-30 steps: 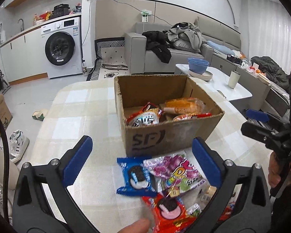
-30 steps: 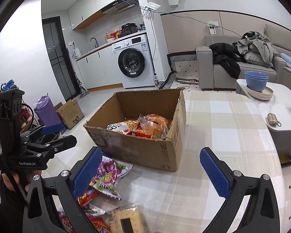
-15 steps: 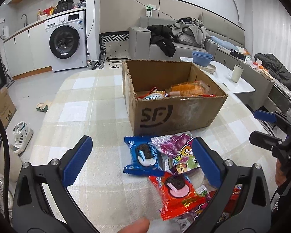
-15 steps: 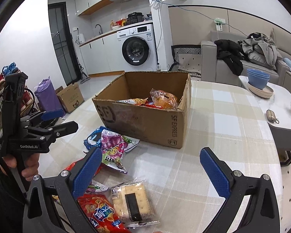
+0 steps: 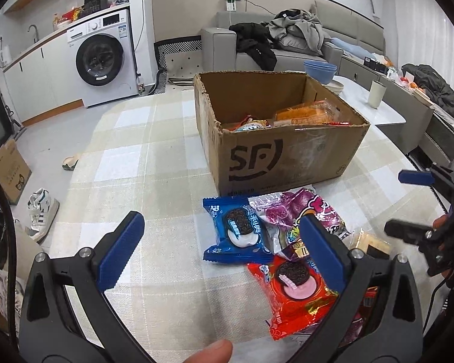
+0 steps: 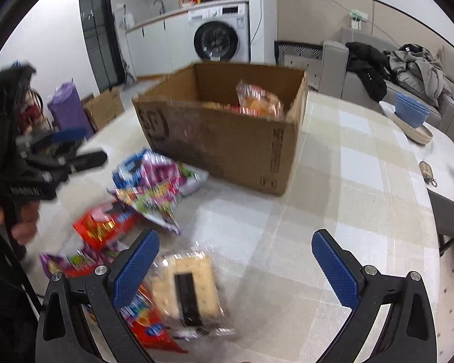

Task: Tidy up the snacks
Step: 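Withdraw both grippers from the box back toward the snack pile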

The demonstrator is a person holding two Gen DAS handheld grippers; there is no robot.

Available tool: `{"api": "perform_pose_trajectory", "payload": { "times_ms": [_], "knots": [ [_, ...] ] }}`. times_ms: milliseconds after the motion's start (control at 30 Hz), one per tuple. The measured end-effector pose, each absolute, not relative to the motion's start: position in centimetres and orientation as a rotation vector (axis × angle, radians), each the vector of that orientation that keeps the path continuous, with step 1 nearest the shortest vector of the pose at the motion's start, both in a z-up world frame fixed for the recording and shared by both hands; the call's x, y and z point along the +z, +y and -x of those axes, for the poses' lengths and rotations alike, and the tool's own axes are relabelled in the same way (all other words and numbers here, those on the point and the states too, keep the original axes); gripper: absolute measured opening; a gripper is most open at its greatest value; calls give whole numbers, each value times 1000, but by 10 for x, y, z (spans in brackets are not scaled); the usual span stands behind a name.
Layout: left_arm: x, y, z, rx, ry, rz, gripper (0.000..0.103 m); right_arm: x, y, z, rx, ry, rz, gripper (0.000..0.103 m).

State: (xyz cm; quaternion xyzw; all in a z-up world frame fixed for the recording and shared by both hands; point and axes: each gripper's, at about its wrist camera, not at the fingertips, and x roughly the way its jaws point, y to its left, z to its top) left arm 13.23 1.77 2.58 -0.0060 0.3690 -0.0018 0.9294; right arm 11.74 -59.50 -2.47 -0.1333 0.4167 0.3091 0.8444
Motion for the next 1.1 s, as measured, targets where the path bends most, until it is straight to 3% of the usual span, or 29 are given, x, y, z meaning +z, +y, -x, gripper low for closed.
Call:
{"api": "perform_pose_trajectory", "payload": {
  "times_ms": [733,1100],
  "knots": [
    [10,18,-144,-8,788,13,102,-76,-565,-97,761,995,497,103],
    [-4,25,-153,10,820,29,102,-80,-587,-124,596,995,448,103]
  ]
}}
